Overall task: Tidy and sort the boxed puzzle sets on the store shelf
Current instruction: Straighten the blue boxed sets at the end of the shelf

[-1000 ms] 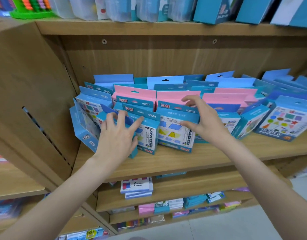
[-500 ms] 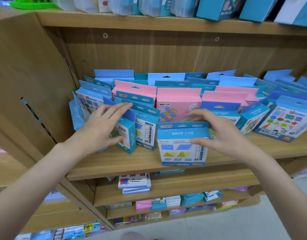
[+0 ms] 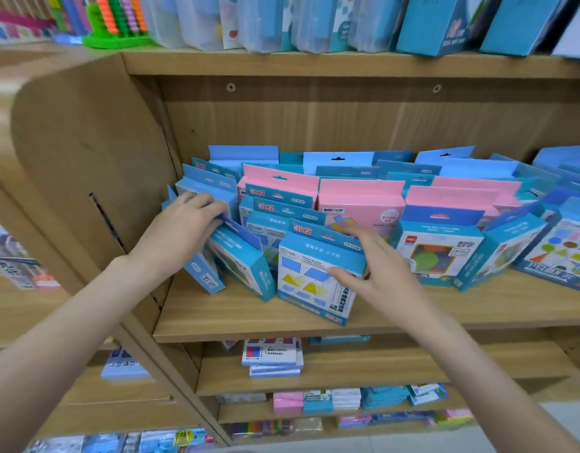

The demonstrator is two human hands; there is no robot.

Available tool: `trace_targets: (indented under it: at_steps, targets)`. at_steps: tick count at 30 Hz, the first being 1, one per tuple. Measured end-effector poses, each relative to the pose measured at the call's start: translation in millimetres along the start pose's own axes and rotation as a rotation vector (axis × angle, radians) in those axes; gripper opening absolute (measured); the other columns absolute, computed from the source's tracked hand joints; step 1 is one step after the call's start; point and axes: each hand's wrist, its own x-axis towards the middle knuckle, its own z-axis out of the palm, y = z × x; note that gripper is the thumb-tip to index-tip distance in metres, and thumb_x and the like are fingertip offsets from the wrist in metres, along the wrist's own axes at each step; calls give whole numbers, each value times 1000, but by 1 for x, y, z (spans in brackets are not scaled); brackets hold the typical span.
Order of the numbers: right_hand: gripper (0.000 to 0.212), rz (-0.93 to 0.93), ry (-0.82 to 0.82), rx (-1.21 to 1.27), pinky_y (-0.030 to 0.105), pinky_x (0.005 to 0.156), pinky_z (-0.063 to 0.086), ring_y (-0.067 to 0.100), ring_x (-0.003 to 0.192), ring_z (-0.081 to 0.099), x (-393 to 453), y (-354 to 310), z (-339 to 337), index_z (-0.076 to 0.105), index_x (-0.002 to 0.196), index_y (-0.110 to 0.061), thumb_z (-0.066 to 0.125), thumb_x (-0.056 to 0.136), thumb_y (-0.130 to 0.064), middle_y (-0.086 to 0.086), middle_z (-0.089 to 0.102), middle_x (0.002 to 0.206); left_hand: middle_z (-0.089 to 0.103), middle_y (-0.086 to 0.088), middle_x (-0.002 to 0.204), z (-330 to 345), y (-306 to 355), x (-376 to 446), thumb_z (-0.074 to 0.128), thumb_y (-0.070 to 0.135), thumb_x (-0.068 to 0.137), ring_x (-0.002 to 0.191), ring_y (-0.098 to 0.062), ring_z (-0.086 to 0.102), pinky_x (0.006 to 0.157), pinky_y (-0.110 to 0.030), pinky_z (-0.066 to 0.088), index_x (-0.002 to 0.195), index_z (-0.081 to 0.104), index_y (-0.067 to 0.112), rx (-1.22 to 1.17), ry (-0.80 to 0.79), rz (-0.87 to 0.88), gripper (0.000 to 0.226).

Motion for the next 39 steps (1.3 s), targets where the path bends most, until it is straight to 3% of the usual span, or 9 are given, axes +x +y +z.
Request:
trace_targets:
  at_steps: [4,7,11,15,24,30,33,36,39]
  targets:
    - [59,98,115,87,21,76,45,4,86,54,-11,-5,17,34,132,-25,61,82,-42,-10,49,110,63,-12,89,-6,3,-8,64,4,81,81,-33,59,69,-41,48,89,62,6,-17,35,90,9]
    - [56,97,167,117,19,79,41,2,95,47,-7,-8,22,38,129,-23,63,82,-40,-9,50,111,62,-10,89,-7,0,-17,47,20,90,85,-30,58,80,-42,41,91,61,8,-6,89,77,18]
    - [53,47,139,38,20,78,40,11,101,51,8,-16,21,40,128,-18,62,84,-39,1,54,118,61,-9,94,-14,2,-32,41,26,93,90,-25,52,77,-40,41,94,59,9,-36,105,65,24]
    - [55,-10,124,-40,29,80,45,19,105,55,23,-23,19,40,129,-17,60,84,-42,3,54,122,61,-11,96,-18,0,-35,53,14,91,92,-23,50,75,-39,46,95,60,7,-46,83,70,10]
    - [56,-22,131,-47,27,86,45,17,113,52,22,-23,26,40,131,-16,56,85,-45,2,51,127,61,-10,101,-26,-9,-42,71,5,72,93,-24,56,63,-42,57,105,50,16,-33,13,202,40]
    - [58,-21,-22,101,20,98,37,4,117,37,30,-26,31,25,142,-26,45,90,-44,-1,32,132,63,-11,90,-33,1,-26,69,4,76,83,-29,62,64,-41,56,94,64,6,-68,30,167,19]
    - [60,-26,-21,177,33,109,32,3,129,22,25,-23,23,24,142,-32,35,89,-59,-6,21,142,61,-7,90,-29,3,-18,47,24,88,83,-27,59,68,-38,53,92,64,8,-128,38,107,24]
    - [61,-166,151,-22,37,107,25,14,132,17,21,-39,24,52,125,-23,35,82,-64,4,28,141,61,-5,90,-13,5,-7,39,31,88,86,-28,58,78,-38,41,93,64,11,-175,52,55,32]
    - [59,-242,244,-273,47,103,29,25,126,24,29,-62,45,65,95,-10,52,73,-64,14,46,129,58,-2,99,-3,8,1,50,20,91,98,-25,54,93,-36,25,100,61,14,-217,33,-129,15]
